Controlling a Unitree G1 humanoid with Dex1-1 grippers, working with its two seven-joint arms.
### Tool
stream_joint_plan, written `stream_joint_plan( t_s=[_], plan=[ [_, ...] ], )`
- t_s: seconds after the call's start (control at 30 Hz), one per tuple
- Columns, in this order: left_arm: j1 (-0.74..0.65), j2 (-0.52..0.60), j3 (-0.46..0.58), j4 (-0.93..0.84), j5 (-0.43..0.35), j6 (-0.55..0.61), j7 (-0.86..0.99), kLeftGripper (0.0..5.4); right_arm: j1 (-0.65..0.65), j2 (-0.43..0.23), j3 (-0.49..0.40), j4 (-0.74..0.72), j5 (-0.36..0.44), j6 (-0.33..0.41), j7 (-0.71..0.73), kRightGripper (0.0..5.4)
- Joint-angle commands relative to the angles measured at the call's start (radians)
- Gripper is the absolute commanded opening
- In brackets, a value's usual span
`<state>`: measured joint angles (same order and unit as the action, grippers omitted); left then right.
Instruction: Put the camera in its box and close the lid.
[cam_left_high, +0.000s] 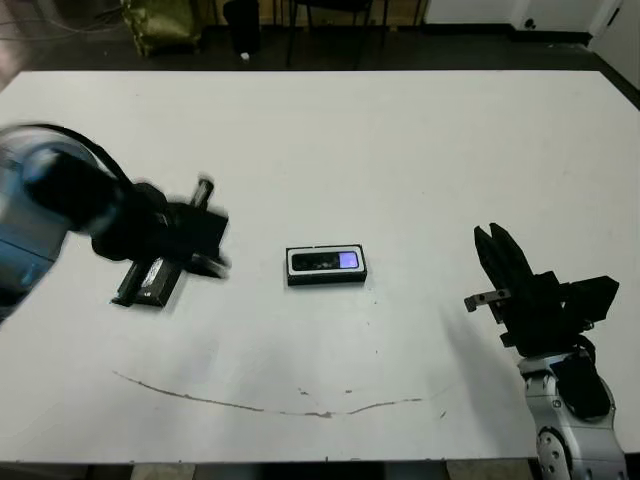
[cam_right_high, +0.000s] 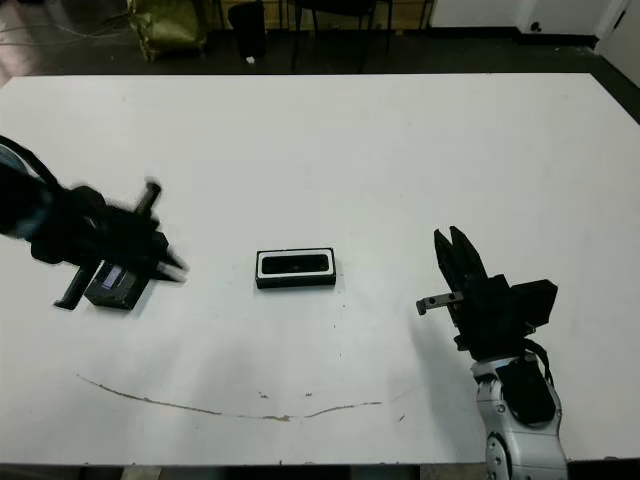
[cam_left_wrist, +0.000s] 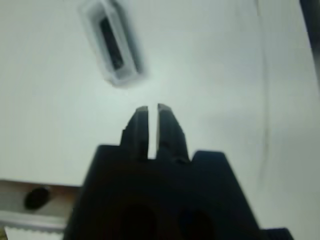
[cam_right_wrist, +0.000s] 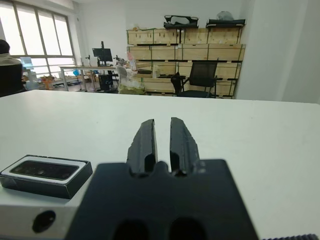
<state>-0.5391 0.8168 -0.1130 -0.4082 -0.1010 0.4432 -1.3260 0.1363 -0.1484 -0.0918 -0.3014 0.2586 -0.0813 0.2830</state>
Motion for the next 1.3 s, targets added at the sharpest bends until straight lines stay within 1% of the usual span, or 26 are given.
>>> stream_joint_plan(
  t_s=[0.03, 0.07, 0.1, 0.2, 0.27, 0.3, 0.37, 0.43, 0.5, 0.6, 0.67, 0.77, 0.87, 0.97, 1.0, 1.07, 1.13, 1.17, 1.3],
  plan=[
    [0.141, -0.106, 0.161, -0.084, -0.103, 0.069, 0.193, 0.0, 0.021, 0.0, 0.007, -0.007, -0.024, 0.019, -0.02, 0.02],
    [0.18, -0.144, 0.207, -0.105, -0.134, 0.064, 0.251, 0.0, 0.022, 0.001, 0.009, -0.006, -0.027, 0.016, -0.022, 0.02],
    [0.226, -0.184, 0.249, -0.124, -0.149, 0.043, 0.317, 0.0, 0.02, 0.002, 0.01, -0.001, -0.025, 0.013, -0.02, 0.02],
    [0.332, -0.282, 0.322, -0.136, -0.177, -0.032, 0.464, 0.0, 0.01, 0.0, 0.011, 0.026, -0.015, -0.007, -0.001, 0.02],
    [0.41, -0.375, 0.364, -0.132, -0.207, -0.068, 0.575, 0.0, 0.01, -0.001, 0.013, 0.02, -0.01, 0.008, 0.0, 0.02],
    [0.449, -0.413, 0.378, -0.138, -0.211, -0.082, 0.63, 0.0, 0.011, -0.001, 0.013, 0.013, -0.008, 0.018, -0.003, 0.02],
    [0.541, -0.483, 0.395, -0.171, -0.185, -0.118, 0.744, 0.0, 0.012, 0.001, 0.013, 0.009, 0.002, 0.027, -0.003, 0.02],
    [0.611, -0.527, 0.403, -0.198, -0.168, -0.139, 0.827, 0.0, 0.012, 0.001, 0.013, 0.011, 0.002, 0.029, -0.005, 0.02],
    [0.671, -0.573, 0.416, -0.206, -0.184, -0.156, 0.886, 0.0, 0.014, -0.001, 0.016, 0.011, -0.013, 0.027, -0.012, 0.02],
    [0.733, -0.621, 0.427, -0.182, -0.218, -0.219, 0.921, 0.0, 0.013, 0.002, 0.019, 0.016, -0.021, 0.013, -0.012, 0.02],
    [0.767, -0.636, 0.433, -0.165, -0.23, -0.261, 0.929, 0.0, 0.014, 0.006, 0.02, 0.017, -0.014, 0.009, -0.007, 0.02],
    [0.8, -0.643, 0.424, -0.151, -0.224, -0.311, 0.942, 0.0, 0.014, 0.005, 0.021, 0.018, -0.012, 0.013, -0.004, 0.02],
    [0.826, -0.655, 0.408, -0.149, -0.222, -0.325, 0.969, 0.0, 0.016, 0.004, 0.023, 0.011, -0.022, 0.025, -0.013, 0.02],
    [0.851, -0.661, 0.393, -0.154, -0.194, -0.319, 1.013, 0.0, 0.016, 0.008, 0.022, 0.021, -0.013, 0.007, -0.003, 0.02],
    [0.857, -0.659, 0.389, -0.158, -0.188, -0.313, 1.026, 0.09, 0.019, 0.007, 0.023, 0.012, -0.018, 0.018, -0.01, 0.0],
    [0.867, -0.647, 0.381, -0.182, -0.186, -0.265, 1.052, 0.36, 0.023, 0.007, 0.024, -0.003, -0.024, 0.037, -0.022, 0.0],
    [0.871, -0.626, 0.376, -0.201, -0.189, -0.221, 1.06, 0.8, 0.016, 0.008, 0.021, 0.028, -0.012, 0.0, 0.0, 0.0],
    [0.871, -0.61, 0.374, -0.204, -0.192, -0.204, 1.052, 1.03, 0.015, 0.008, 0.02, 0.036, -0.01, -0.008, 0.005, 0.0],
    [0.855, -0.548, 0.366, -0.183, -0.217, -0.162, 0.999, 1.97, 0.021, 0.01, 0.026, 0.02, -0.022, 0.009, -0.013, 0.0]
  ],
)
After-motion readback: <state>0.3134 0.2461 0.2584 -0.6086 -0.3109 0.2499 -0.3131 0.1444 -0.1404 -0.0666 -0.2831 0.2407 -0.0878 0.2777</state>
